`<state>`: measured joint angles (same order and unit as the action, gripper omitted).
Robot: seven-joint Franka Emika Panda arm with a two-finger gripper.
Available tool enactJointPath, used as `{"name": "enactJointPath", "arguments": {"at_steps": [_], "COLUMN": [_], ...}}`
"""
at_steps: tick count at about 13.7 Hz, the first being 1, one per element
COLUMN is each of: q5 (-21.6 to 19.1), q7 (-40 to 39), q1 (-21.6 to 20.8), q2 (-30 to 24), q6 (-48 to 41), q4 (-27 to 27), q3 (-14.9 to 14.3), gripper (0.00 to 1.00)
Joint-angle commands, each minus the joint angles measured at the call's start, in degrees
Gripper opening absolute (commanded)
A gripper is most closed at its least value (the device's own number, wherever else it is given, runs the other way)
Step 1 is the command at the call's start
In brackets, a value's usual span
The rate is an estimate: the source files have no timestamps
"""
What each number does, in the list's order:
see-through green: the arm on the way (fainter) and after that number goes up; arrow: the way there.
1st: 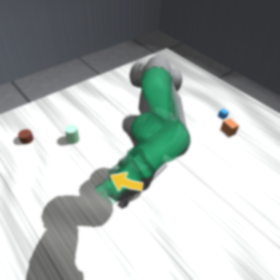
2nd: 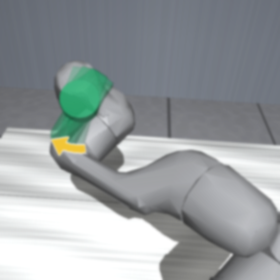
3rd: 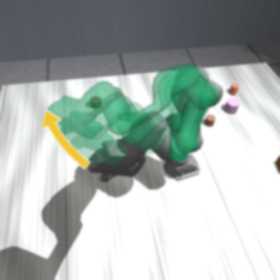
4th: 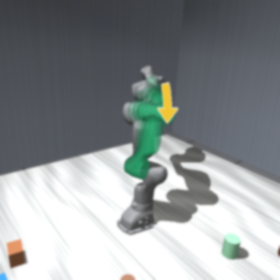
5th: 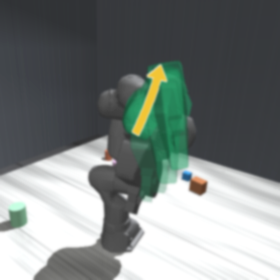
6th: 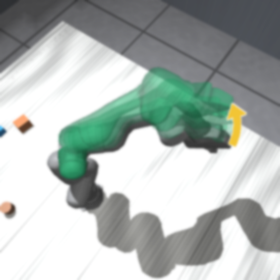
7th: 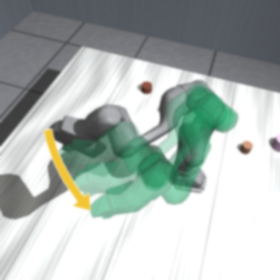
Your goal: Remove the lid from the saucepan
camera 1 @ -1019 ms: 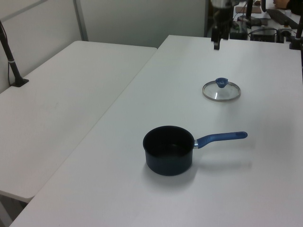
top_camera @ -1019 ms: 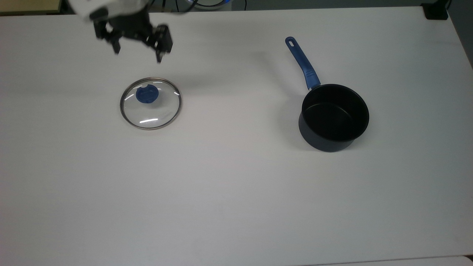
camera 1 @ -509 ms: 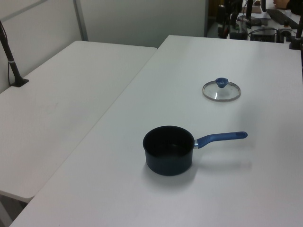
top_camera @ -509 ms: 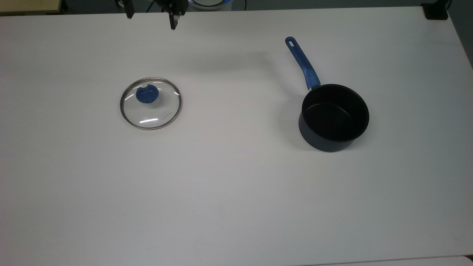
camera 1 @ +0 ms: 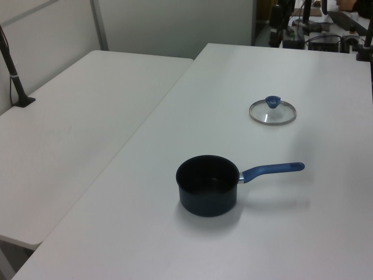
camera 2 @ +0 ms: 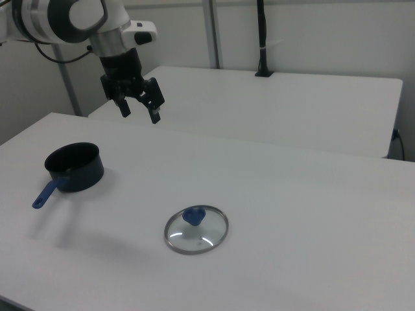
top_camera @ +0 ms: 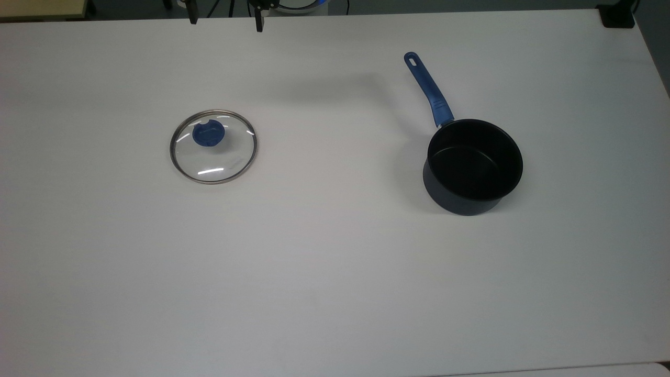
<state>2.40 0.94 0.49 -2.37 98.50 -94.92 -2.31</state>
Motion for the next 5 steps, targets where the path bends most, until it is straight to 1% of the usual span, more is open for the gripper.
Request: {"name": "enactJointPath", "arguments": {"at_steps": [1,5], "q5": [0.15,-0.55], "q7": [-3.57,-3.31], "q1": [-1.19,-1.19], "q2": [-0.97,-1.15], "q6": [-0.51,-0.5], "q4": [-0.88,-0.88], "q3": [-1.12,-1.38], "gripper": [1.0,1.0]}}
